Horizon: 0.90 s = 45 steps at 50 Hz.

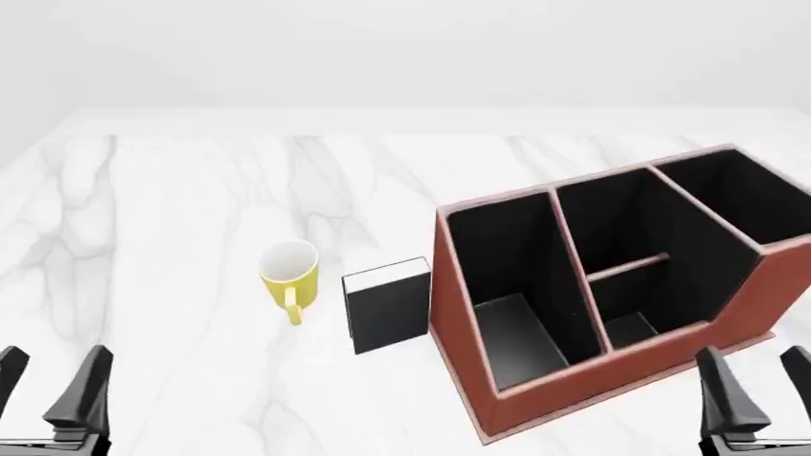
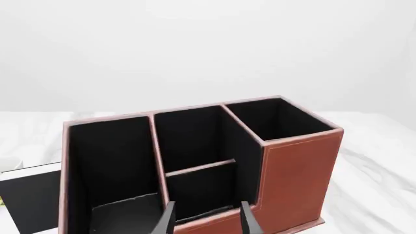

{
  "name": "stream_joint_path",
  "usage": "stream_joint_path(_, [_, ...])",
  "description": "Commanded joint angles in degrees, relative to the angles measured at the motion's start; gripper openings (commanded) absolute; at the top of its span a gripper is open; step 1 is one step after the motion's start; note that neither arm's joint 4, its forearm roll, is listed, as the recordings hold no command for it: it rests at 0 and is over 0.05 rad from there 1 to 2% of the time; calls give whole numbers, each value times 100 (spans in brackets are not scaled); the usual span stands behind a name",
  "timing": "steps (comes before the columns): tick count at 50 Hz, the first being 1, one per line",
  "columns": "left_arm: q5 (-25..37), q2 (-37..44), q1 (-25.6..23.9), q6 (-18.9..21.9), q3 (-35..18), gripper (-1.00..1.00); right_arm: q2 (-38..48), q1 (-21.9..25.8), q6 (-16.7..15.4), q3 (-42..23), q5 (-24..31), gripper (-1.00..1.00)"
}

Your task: Pick up the book and place it in the back compartment of the caddy.

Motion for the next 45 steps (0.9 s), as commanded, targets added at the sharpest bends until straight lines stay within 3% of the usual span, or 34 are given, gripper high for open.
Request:
stream_joint_path(1, [58,58,147,-158,-76,100,10,0,9,-8,-2,100])
stream_joint_path(3, [-40,321,54,-335,-143,100,8,3,1,-6,-4,100])
stream_joint_path(5, [89,325,17,47,-335,100,17,-3,17,-14,-2,100])
stream_joint_path(7, [45,741,-233,-177,-569,100,19,1,20,-16,-1,100])
stream_joint_path(9, [39,1036,-340,107,-840,100,25,-1,32,-16,-4,100])
stream_joint_path(11, [34,1244,-501,142,-956,100,28,1,33,-16,-4,100])
stream_joint_path(19, [627,2429,-967,955,-2572,100,44,-6,44,-5,-18,100])
stream_joint_path(21, [776,2667,-1102,1319,-2942,100,51,-2,43,-11,-20,100])
stream_joint_path(27, [1178,3449,-1547,1662,-3736,100,85,0,48,-8,-44,100])
stream_joint_path(30, [1405,3988,-1859,1735,-4131,100,92,-2,48,-7,-51,100])
stream_joint_path(35, [1754,4529,-2036,1505,-4797,100,77,-3,55,-10,-31,100])
stream_joint_path(42, [2153,5124,-2362,1983,-5480,100,100,-6,58,-8,-49,100])
stream_joint_path(45, [2450,5405,-2622,2205,-6020,100,106,-7,55,-5,-55,100])
